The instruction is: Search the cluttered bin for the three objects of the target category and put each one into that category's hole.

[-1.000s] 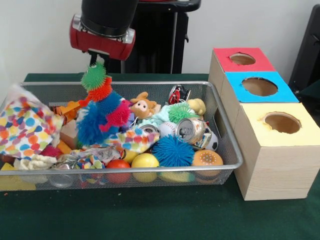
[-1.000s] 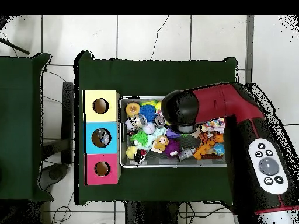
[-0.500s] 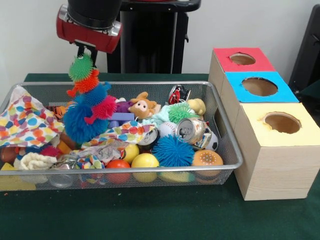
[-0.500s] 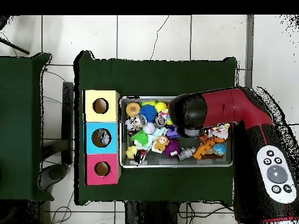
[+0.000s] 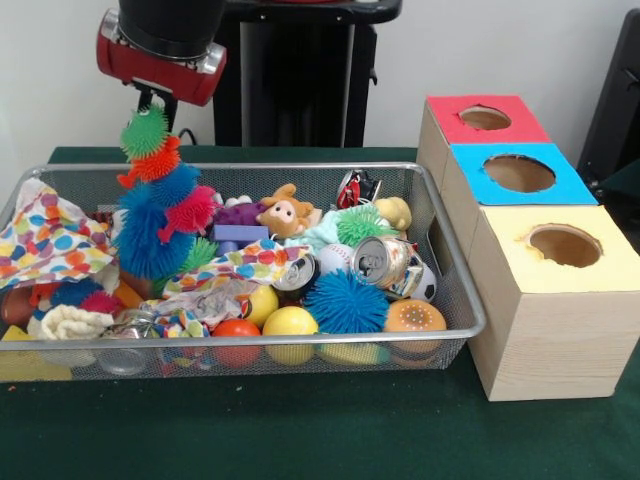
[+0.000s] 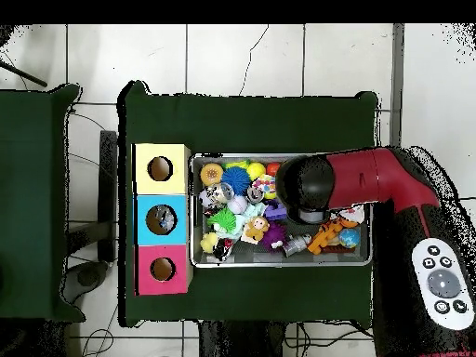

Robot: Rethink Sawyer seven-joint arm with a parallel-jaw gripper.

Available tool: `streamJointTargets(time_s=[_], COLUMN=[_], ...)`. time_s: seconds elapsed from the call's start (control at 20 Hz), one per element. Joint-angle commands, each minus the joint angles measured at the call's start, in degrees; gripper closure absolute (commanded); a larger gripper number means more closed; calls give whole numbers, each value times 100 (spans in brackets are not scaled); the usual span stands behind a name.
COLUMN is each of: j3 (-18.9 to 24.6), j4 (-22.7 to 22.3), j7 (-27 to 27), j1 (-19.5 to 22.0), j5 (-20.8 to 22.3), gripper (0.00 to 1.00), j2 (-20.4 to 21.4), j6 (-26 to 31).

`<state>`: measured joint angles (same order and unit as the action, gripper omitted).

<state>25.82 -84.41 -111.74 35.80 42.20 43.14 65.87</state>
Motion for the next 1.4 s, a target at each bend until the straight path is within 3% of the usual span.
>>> streamJointTargets(time_s=[0.05,0.6,1.4], j3=[-249,-566,-905], j4=[-208,-20,55], j7=[-352,-462,-411], j1=[-296,-776,-1130], j5=[-234,-355,-487], gripper=[100,100,100], j2=[118,120,87], j6=[24,197,200])
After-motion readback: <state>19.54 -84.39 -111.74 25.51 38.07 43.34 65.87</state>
